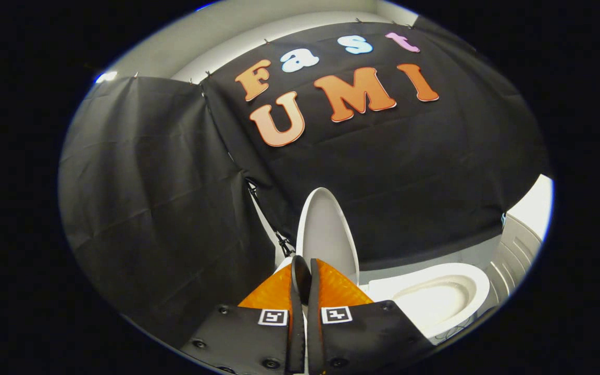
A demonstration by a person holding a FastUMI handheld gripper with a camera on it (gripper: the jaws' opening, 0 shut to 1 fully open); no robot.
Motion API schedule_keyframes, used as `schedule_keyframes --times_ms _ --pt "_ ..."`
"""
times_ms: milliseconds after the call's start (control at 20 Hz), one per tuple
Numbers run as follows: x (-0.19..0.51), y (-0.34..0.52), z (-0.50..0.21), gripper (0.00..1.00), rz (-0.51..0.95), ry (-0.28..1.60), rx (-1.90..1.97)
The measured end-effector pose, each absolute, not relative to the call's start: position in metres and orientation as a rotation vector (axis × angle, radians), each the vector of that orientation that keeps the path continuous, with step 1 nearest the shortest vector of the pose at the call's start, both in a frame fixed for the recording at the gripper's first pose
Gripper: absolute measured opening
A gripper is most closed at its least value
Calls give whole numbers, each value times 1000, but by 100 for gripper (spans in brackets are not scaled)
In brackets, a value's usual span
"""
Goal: Open the toilet lid.
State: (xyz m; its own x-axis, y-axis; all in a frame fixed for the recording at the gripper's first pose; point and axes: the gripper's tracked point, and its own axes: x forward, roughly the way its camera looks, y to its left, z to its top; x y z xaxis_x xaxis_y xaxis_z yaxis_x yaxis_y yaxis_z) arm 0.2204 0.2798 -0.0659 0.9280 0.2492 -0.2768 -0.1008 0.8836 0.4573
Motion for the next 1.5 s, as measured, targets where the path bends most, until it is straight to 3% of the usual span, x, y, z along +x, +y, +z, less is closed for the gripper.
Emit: schedule_keyframes --times_ms 1050,1350,1500 --pt "229 432 -75 10 314 365 50" --pt "225 417 -71 18 271 323 89" --pt "223 423 -61 31 318 290 40"
